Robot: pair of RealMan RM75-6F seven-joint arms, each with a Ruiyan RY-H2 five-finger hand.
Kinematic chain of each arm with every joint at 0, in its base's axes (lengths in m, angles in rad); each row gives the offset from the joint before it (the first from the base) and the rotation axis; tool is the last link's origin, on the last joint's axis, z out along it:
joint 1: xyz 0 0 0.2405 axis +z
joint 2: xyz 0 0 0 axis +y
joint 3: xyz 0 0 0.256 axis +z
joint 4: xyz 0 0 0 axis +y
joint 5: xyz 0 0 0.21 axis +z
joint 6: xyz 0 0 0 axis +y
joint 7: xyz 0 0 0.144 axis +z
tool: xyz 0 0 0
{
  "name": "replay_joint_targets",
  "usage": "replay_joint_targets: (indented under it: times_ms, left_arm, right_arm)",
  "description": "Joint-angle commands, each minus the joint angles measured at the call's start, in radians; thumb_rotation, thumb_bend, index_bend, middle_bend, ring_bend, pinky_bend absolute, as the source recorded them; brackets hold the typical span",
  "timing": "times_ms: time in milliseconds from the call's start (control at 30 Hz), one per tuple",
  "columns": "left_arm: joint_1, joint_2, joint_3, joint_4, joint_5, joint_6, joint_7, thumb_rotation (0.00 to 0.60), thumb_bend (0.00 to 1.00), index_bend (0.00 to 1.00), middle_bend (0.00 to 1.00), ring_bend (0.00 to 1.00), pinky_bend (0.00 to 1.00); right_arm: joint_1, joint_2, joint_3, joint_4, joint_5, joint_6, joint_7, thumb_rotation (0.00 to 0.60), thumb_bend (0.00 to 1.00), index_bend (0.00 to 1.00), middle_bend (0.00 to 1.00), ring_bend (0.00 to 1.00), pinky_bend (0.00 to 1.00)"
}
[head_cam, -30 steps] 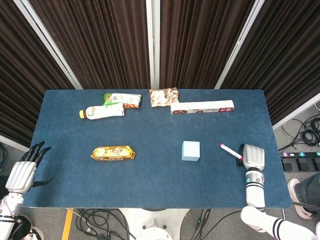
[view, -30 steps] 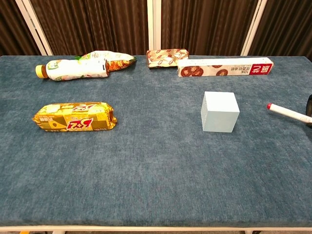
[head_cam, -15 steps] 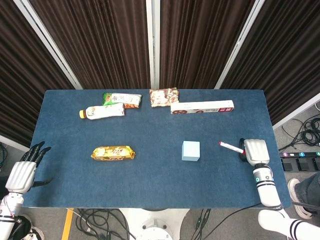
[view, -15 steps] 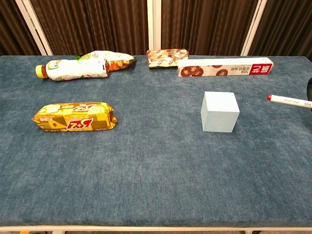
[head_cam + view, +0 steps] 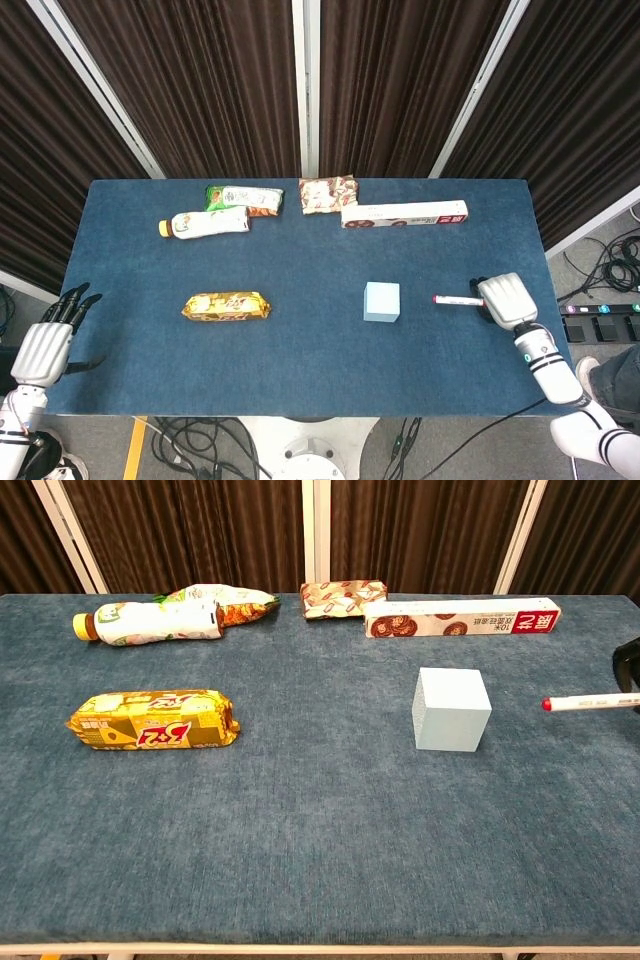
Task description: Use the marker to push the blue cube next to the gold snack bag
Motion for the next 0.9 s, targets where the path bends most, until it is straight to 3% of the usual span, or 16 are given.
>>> replay_joint_targets:
  times_ms: [33,333,900]
  left_arm:
    - [0.0,0.0,0.0,0.0,0.0,0.0,0.0,0.6,0.02,0.17,0.1,0.03,0.18]
    - [0.0,0.0,0.0,0.0,0.0,0.0,0.0,0.6,0.02,0.17,0.1,0.03,0.18]
    - [0.0,0.0,0.0,0.0,0.0,0.0,0.0,0.6,0.02,0.17,0.1,0.03,0.18]
  right_arm:
    - [0.011,-0.03,-0.008,0.035,-0.028,0.016,0.027,0.6,0.29,0.61,0.62,0.89,0.97]
    - [0.025,-0.075,0.011,0.046,-0.039,0.02,0.062,0.6,0.29,0.61,0.62,0.89,0.97]
    - [0.072,-0.144,0.048,-0.005,-0.031,-0.019,0.002,0.6,0.3,0.62,0.63,0.89,0.97]
